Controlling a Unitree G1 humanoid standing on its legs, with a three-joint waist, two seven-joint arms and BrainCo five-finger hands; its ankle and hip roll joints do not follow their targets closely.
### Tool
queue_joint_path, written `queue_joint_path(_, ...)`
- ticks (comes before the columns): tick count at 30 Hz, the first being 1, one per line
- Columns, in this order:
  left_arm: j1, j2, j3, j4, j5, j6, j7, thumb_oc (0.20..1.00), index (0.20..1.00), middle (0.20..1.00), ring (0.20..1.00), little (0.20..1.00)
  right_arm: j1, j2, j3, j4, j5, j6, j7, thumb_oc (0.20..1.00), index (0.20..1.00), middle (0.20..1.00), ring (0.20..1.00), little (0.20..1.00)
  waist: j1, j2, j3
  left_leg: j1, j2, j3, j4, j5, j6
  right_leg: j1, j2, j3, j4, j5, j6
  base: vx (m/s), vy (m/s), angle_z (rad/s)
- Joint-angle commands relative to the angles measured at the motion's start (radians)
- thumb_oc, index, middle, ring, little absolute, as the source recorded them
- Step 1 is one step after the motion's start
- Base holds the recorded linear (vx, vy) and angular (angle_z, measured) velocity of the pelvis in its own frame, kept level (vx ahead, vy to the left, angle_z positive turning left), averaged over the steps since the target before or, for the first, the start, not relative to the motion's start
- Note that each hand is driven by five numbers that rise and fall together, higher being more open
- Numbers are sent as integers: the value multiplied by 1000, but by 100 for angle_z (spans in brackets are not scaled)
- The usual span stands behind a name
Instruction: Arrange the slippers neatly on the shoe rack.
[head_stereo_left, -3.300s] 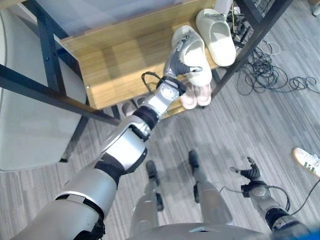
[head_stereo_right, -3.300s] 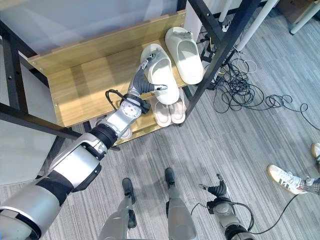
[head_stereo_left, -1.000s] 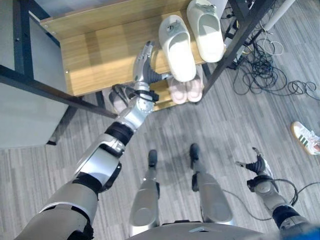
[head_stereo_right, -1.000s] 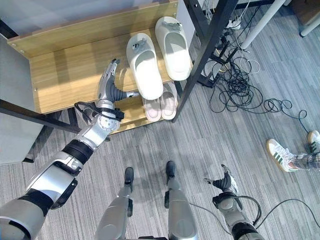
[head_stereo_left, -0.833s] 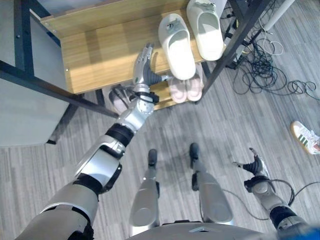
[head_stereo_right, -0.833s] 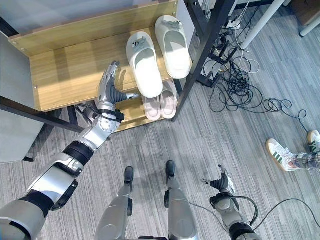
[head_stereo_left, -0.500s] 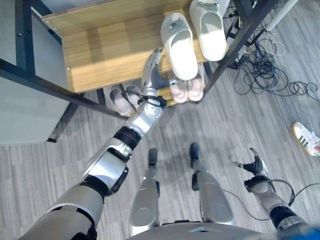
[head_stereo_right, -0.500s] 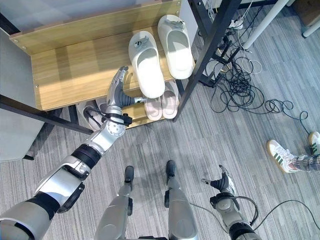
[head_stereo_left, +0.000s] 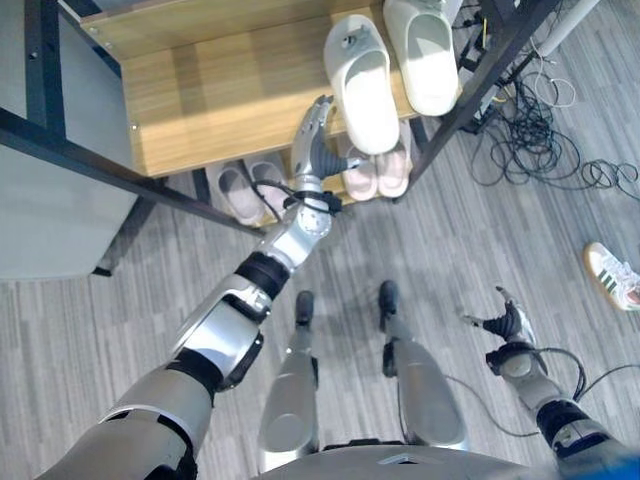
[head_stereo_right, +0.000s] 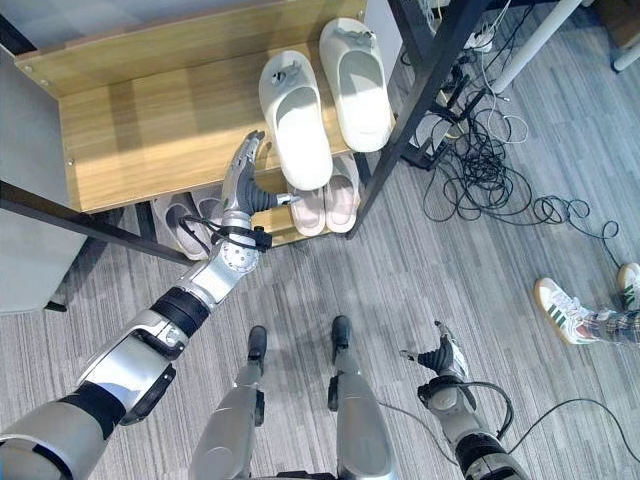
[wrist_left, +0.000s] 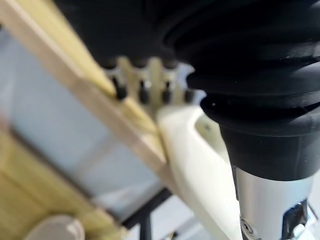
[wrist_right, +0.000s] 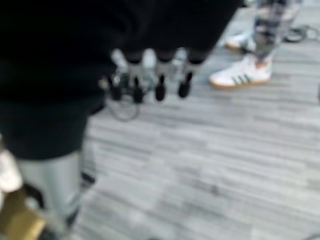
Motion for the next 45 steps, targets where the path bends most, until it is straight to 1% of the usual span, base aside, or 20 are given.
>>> queue_joint_path(1,-96,-24,28,-4,34,-15,32,1000,1000,1000,1000,1000,11,-73,7,-39,-4,0,-37,1000,1000,1000,1000,1000,12,-3,0,-123,-37,-1,152,-99,42,-74,-53,33,200,-174,42,0,0,0)
queue_joint_path(4,-122,-33,21,8,47,-7,45,1000,1000,1000,1000,1000,-1,-81,10,-23,-3,0,-41,1000,1000,1000,1000,1000,11,-6,1,-127,-37,0,153,-99,41,-78,-54,34,198,-172,43,0,0,0)
queue_joint_path(16,-179,-65,-1,55,35,9,58,1000,1000,1000,1000,1000,-46,-90,30,21,23,4,-44,1000,1000,1000,1000,1000,6,-9,6,-140,-37,-1,146,-93,42,-97,-54,38,203,-170,44,3,-1,0)
queue_joint_path(22,-234,-75,-8,88,24,17,66,1000,1000,1000,1000,1000,-62,-96,41,35,29,2,-48,1000,1000,1000,1000,1000,2,-14,9,-144,-32,-2,131,-83,39,-105,-51,36,197,-168,44,17,-7,1)
queue_joint_path(34,-370,-51,-36,171,17,40,77,1000,1000,1000,1000,1000,-97,-106,59,50,39,-1,-51,1000,1000,1000,1000,1000,-6,-29,6,-158,-22,-7,103,-71,35,-120,-51,22,180,-158,51,31,-4,1)
queue_joint_path(45,-425,-50,-53,200,43,64,85,1000,1000,1000,1000,1000,-114,-100,65,36,36,-7,-63,1000,1000,1000,1000,1000,-7,-40,17,-181,-21,-7,98,-67,37,-142,-54,13,181,-152,55,9,4,3)
